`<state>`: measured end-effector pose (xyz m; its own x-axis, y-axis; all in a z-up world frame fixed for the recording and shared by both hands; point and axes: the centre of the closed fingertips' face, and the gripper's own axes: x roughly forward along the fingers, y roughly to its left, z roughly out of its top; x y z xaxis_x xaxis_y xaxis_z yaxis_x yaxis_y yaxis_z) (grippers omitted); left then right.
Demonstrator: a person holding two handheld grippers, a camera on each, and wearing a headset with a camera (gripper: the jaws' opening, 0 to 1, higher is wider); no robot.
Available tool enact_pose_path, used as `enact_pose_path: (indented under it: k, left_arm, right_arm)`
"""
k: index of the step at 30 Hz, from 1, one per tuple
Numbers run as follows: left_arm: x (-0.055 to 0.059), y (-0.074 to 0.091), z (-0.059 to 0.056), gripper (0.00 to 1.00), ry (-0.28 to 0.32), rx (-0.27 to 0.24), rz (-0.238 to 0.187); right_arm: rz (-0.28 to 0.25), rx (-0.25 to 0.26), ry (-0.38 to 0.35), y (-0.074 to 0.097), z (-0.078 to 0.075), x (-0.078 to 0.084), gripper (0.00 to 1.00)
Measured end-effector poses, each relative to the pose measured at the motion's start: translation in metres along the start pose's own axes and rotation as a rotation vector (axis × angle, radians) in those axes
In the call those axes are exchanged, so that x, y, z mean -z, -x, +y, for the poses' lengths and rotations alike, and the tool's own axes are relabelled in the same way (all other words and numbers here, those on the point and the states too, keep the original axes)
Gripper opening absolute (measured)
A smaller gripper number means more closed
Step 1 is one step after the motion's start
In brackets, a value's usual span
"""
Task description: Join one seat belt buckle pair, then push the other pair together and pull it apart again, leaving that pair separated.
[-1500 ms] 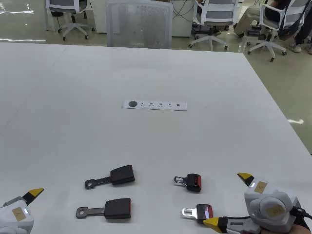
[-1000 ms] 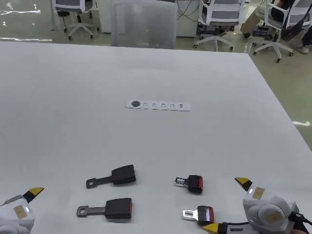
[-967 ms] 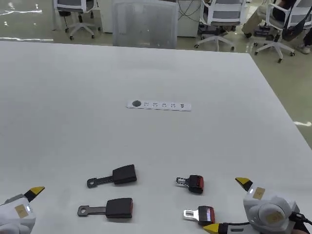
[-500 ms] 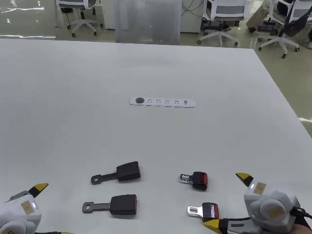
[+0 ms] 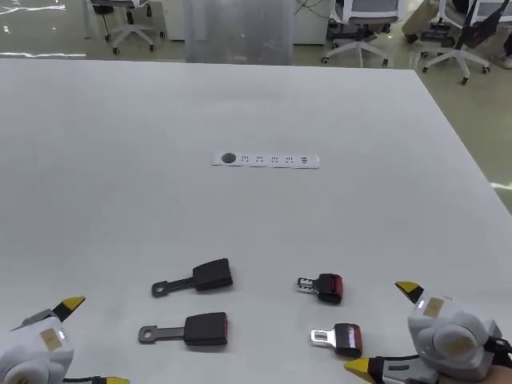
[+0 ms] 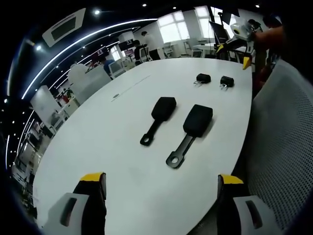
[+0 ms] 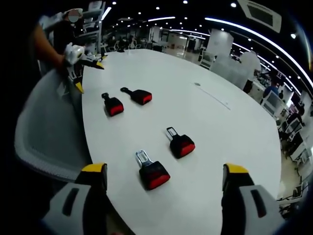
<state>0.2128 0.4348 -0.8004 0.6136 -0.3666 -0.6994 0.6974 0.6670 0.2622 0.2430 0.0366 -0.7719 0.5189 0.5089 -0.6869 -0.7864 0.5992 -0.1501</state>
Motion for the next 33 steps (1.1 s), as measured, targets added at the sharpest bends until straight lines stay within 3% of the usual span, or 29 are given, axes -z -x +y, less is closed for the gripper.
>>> enact_pose_path:
  k: [5,10,13,18,24,27,33]
  left_arm:
    - [-0.001,0.0,-0.002,0.97,-0.058,0.009,0.015]
    - [-0.003,0.002,0.003,0.98,-0.031,-0.008,-0.001]
    - [0.0,0.001,0.005,0.98,-0.01,-0.012,0.011]
    - [-0.002,0.003,0.004,0.96,-0.021,-0.016,0.009]
    - [-0.003,0.004,0.004,0.96,-0.033,-0.013,0.007]
    - [-0.004,0.005,-0.001,0.95,-0.008,0.013,0.014]
    - [-0.022,0.009,-0.008,0.94,-0.035,0.042,0.0]
  right_arm:
    - [-0.005,-0.01,0.017,-0.001,0.0,-0.003,1.0]
    - [0.001,-0.021,0.009,0.0,-0.001,0.001,0.98]
    - [0.004,-0.023,0.024,0.001,-0.001,0.001,0.98]
    - [0.003,-0.027,0.029,-0.002,-0.001,0.001,0.98]
    - [0.024,-0.045,0.056,-0.003,0.001,0.001,0.91]
    - [0.024,-0.045,0.064,-0.001,0.0,0.001,0.9]
    - [0.027,-0.053,0.058,0.003,-0.008,0.006,0.85]
